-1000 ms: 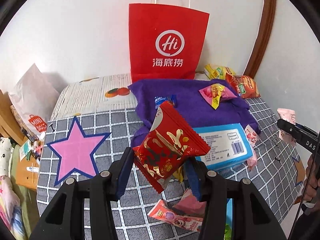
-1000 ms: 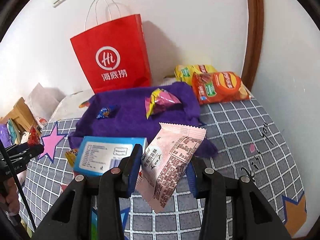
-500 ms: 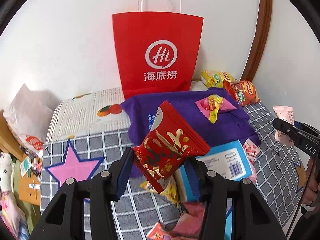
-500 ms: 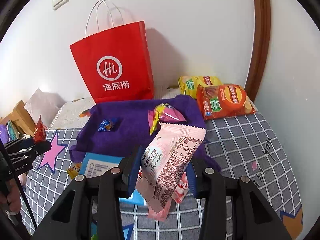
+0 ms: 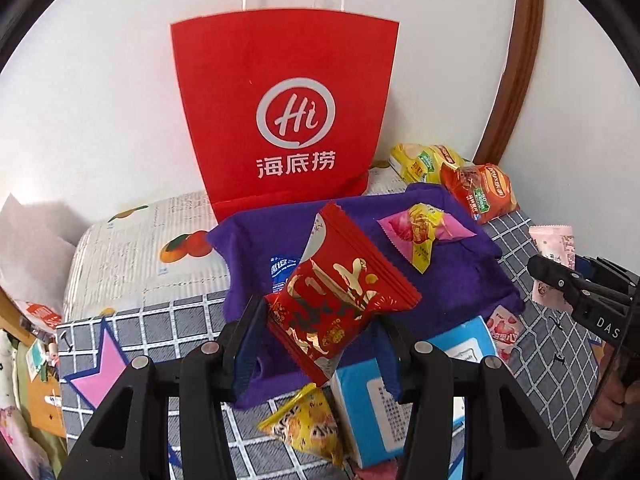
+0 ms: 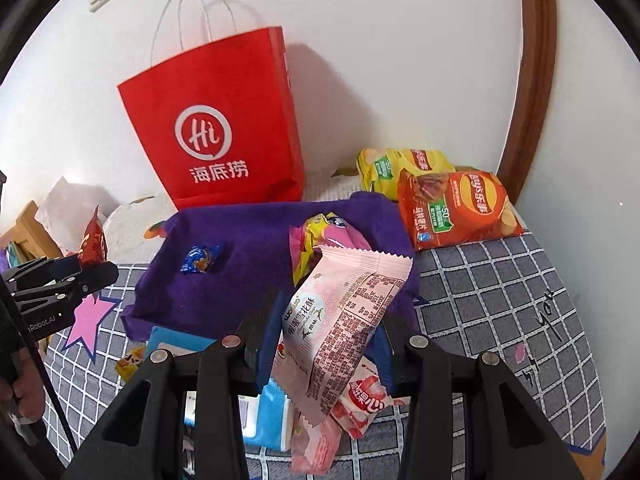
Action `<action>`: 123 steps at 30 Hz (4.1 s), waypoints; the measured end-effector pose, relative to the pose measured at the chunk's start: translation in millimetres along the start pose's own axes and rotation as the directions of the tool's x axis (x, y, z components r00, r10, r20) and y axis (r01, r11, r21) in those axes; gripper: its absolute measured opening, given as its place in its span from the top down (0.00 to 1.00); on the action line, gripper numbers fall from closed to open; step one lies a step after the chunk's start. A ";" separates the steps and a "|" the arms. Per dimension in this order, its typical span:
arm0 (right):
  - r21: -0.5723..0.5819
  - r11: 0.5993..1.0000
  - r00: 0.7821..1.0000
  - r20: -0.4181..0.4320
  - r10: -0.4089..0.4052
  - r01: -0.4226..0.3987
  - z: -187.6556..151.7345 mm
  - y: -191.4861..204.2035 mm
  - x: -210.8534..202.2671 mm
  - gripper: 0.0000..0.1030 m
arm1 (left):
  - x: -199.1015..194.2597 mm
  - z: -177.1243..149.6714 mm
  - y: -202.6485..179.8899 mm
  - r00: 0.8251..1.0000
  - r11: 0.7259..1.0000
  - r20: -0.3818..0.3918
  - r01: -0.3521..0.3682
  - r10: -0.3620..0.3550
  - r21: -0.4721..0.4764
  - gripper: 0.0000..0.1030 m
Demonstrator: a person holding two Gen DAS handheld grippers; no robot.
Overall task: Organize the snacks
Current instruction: 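Carry the pink packet with the right tool while the left tool carries the red bag over the towel, then open the right tool over the purple towel while the left tool releases the red bag, then grasp the pink-white strawberry candy bag with the right tool while the left tool reaches the lollipop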
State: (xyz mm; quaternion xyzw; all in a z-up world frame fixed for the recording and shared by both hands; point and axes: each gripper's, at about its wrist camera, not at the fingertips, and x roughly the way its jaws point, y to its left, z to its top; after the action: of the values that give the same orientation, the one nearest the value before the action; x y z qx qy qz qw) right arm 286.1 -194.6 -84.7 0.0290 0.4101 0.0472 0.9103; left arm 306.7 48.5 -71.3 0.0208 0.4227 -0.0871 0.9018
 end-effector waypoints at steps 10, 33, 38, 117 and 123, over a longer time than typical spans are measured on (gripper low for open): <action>-0.027 1.000 0.999 -0.039 0.007 -0.008 5.8 7.6 35.4 0.60 | 36.6 -4.5 12.9 0.998 1.000 -0.060 0.008 -0.008 -0.006 0.53; -0.039 0.994 0.994 -0.057 0.097 -0.099 21.8 17.1 107.6 0.60 | 69.6 -7.7 45.1 0.994 0.996 -0.111 -0.020 0.011 -0.083 0.53; -0.045 0.994 0.993 -0.072 0.096 -0.100 18.1 16.7 113.5 0.60 | 72.7 -7.8 44.9 0.993 0.996 -0.116 -0.023 0.012 -0.087 0.53; 0.026 0.999 0.988 -0.151 -0.043 0.047 -23.8 -45.7 49.9 0.31 | 32.7 -4.2 21.5 0.992 0.989 -0.059 0.101 -0.107 -0.106 0.35; 0.048 0.997 0.976 -0.215 -0.042 0.053 -55.5 -58.0 45.3 0.33 | 14.2 -10.1 18.9 0.995 0.990 -0.043 0.086 -0.092 -0.109 0.35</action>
State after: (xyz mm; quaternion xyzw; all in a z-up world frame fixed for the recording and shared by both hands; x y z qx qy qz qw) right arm 278.0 -246.5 -160.4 0.0384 0.5075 0.0174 0.8606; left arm 311.2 66.2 -89.4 -0.0443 0.4489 -0.1040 0.8864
